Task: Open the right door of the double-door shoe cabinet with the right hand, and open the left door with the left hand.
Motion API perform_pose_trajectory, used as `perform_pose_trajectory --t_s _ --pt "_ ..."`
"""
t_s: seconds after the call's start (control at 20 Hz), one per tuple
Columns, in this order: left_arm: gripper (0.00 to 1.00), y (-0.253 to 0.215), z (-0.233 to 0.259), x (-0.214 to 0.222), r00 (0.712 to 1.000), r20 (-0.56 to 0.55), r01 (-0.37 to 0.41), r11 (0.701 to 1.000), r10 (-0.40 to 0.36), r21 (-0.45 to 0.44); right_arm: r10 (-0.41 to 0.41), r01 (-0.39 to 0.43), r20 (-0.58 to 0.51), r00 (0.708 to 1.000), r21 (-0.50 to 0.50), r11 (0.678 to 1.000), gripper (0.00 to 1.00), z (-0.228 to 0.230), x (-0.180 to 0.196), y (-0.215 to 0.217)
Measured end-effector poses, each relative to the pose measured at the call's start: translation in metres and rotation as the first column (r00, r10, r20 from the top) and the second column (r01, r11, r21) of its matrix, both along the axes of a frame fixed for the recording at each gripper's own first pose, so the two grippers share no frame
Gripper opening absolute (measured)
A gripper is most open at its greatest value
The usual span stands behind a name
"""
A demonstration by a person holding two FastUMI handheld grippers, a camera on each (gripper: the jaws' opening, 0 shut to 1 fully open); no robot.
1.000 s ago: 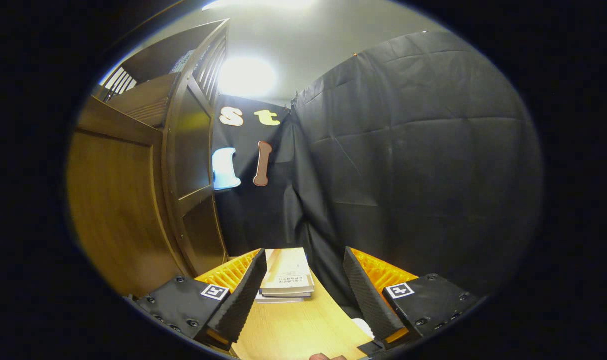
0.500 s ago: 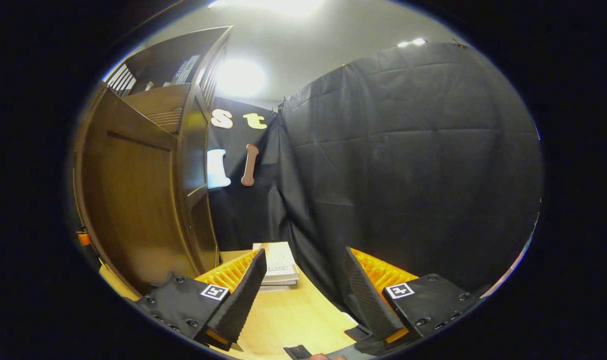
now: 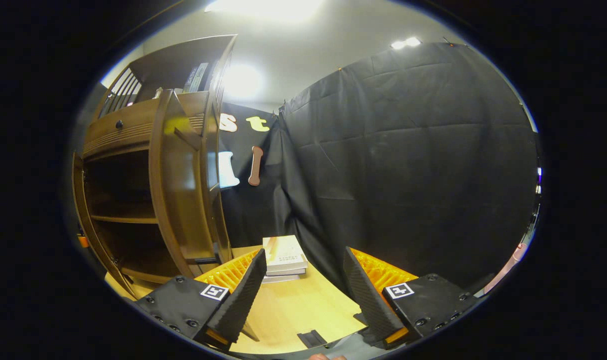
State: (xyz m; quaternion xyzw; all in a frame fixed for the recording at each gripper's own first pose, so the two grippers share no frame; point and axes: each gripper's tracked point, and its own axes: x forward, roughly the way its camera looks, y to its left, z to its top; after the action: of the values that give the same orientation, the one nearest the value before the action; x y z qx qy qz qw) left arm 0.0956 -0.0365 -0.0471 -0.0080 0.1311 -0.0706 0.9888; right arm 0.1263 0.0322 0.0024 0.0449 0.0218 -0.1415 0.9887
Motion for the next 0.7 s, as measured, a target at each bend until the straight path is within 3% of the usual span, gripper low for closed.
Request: perform_pose_trajectory --t_s 0.5,0.7 --pt "0.15 0.072 0.002 -0.044 0.999 0.037 -0.030 0.999 0.030 0.010 0.042 -0.042 0.015 0.999 0.025 0.999 0.98 -0.007 -0.007 0.036" --pt "0.15 0.116 -0.010 -0.050 0.997 0.026 -0.077 0.996 0.076 0.036 0.066 -0.067 0.022 0.998 0.021 0.998 0.98 -0.003 -0.007 0.047"
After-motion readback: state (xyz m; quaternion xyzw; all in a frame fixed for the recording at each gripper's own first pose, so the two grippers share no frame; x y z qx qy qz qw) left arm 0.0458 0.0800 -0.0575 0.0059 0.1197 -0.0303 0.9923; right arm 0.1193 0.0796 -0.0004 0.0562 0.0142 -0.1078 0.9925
